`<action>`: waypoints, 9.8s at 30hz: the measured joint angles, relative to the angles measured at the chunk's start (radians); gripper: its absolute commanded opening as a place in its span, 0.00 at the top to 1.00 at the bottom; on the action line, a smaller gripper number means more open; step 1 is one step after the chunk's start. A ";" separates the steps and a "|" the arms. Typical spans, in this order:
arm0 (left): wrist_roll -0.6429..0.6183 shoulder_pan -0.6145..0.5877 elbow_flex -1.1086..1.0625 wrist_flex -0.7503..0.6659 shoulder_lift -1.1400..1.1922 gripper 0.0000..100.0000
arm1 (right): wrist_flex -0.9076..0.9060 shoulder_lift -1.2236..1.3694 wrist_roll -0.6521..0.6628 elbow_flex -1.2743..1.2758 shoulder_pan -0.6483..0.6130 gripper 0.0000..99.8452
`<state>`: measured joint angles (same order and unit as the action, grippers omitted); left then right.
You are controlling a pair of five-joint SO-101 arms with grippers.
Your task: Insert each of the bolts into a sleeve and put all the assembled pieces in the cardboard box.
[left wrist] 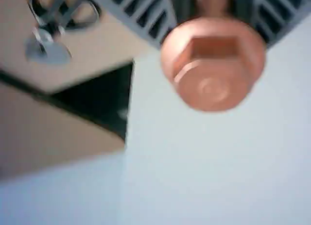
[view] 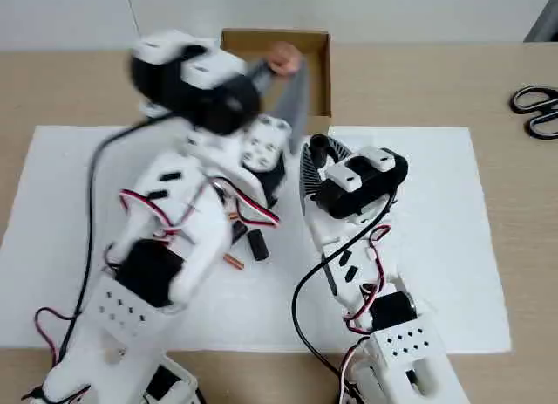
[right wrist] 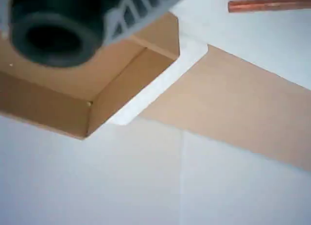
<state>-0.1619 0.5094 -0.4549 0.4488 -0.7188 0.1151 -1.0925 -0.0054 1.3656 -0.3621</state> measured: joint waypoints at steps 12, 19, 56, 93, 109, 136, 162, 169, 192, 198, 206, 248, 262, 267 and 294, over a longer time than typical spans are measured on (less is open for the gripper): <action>-0.002 0.037 -0.236 -0.170 0.000 0.99 | 0.051 -0.003 0.000 0.000 -0.046 1.00; -0.002 0.034 -0.242 -0.183 0.009 0.99 | 0.051 -0.003 0.000 0.000 -0.063 1.00; -0.003 -0.005 -0.339 -0.193 -0.012 0.99 | 0.048 0.002 0.000 0.006 -0.040 1.00; 0.002 0.018 -0.244 -0.101 -0.002 0.99 | 0.051 -0.003 0.000 -0.005 -0.006 1.00; -0.138 0.014 0.267 0.298 0.249 0.99 | 0.436 -0.005 0.175 0.141 0.003 1.00; -0.147 0.095 0.569 0.559 0.451 0.99 | 0.511 -0.005 0.163 0.230 0.126 1.00; -0.207 0.180 0.410 0.476 0.456 0.86 | 0.512 -0.006 0.163 0.218 0.117 1.00; -0.354 0.190 0.405 0.483 0.453 0.64 | 0.512 -0.014 0.161 0.210 0.114 1.00; -0.342 -0.479 0.560 0.655 0.436 1.00 | -0.212 0.319 -0.183 -0.522 0.129 1.00; -0.342 -0.563 0.463 1.020 0.551 1.00 | -0.425 0.905 -0.222 -1.215 0.127 1.00; -0.318 -0.565 0.264 1.109 0.666 1.00 | -0.456 1.746 -0.222 -2.041 0.129 1.00; -0.083 -0.669 -0.020 0.868 0.465 0.99 | -1.781 2.004 -0.203 -2.992 -0.048 0.72; 0.066 -0.755 -0.172 0.789 0.465 0.99 | -1.812 1.692 0.129 -2.375 -0.239 0.72; 0.086 -0.829 -0.216 0.724 0.465 0.98 | -1.809 1.415 0.276 -1.989 -0.186 0.72; 0.204 -1.088 -0.285 0.706 0.463 0.87 | -1.738 1.809 0.601 -2.070 -0.183 0.91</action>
<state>0.0422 -0.5785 -0.7403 1.1546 -0.2555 -1.6233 0.7165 0.5961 -0.7043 -0.5447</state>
